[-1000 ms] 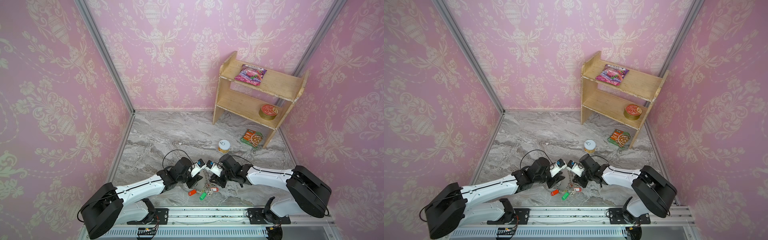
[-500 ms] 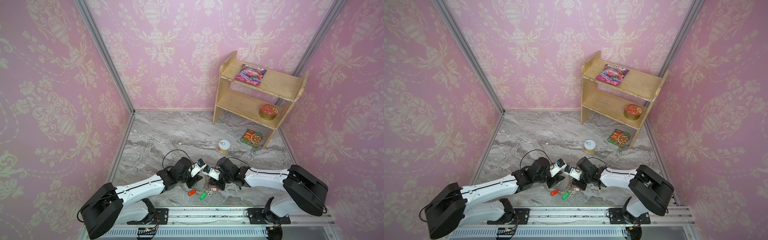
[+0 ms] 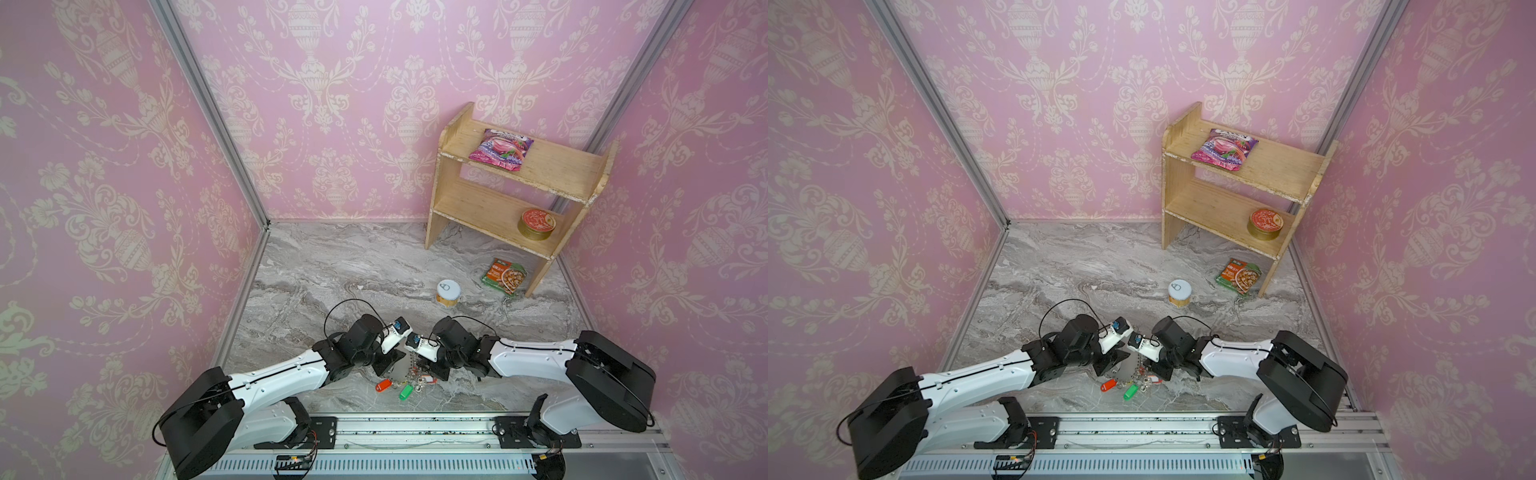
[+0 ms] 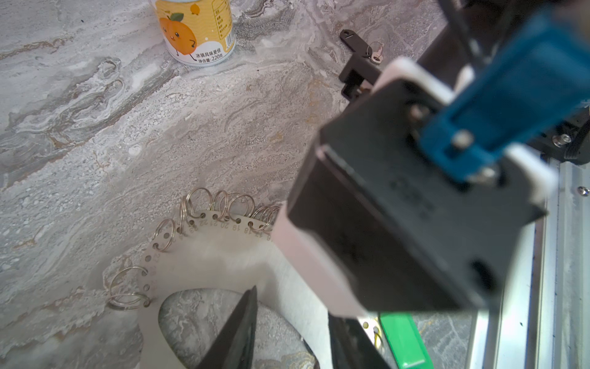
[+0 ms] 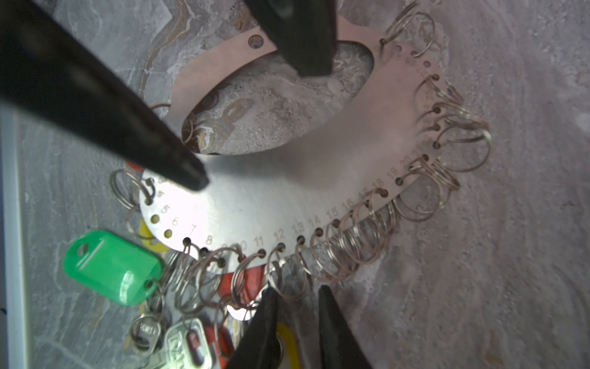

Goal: Put the keys on the keyring

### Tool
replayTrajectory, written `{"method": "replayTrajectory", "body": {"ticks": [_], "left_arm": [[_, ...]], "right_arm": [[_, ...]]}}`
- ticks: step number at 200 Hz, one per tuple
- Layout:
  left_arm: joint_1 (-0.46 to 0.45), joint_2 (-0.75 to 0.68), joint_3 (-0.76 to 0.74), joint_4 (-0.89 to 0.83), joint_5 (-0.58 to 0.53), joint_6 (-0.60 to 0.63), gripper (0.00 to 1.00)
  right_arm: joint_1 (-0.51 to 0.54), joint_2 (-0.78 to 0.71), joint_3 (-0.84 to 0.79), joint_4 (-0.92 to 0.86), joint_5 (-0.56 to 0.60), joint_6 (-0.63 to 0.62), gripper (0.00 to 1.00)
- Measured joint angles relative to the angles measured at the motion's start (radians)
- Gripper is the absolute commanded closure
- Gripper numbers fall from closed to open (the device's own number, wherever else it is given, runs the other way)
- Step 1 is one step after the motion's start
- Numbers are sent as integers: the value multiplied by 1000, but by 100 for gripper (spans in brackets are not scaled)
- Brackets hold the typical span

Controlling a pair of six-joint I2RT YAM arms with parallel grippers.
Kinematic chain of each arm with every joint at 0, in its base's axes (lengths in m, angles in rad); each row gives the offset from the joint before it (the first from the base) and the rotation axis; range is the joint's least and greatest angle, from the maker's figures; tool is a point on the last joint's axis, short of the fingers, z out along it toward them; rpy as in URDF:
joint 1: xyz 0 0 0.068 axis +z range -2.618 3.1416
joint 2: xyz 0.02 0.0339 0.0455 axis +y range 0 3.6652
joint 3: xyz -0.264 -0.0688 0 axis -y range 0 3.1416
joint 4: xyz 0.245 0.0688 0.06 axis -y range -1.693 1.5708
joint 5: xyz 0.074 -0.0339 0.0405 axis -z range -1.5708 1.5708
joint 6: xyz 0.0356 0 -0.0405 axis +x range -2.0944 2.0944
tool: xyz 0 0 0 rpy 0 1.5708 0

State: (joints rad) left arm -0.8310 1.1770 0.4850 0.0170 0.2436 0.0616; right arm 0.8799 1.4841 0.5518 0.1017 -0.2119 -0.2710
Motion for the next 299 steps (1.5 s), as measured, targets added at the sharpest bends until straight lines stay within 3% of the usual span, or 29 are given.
{"method": "replayTrajectory", "body": {"ticks": [44, 115, 202, 299], "left_arm": [[0, -5, 0, 0, -1, 0, 60], [0, -19, 0, -3, -7, 0, 60], [4, -98, -8, -33, 0, -12, 57], [76, -172, -21, -57, 270, 30, 54]], "right_arm": [[3, 0, 0, 10, -1, -19, 81], [9, 6, 0, 17, -19, -35, 100], [11, -106, -9, 20, -27, -35, 100], [-1, -204, -8, 21, -65, -35, 100]]}}
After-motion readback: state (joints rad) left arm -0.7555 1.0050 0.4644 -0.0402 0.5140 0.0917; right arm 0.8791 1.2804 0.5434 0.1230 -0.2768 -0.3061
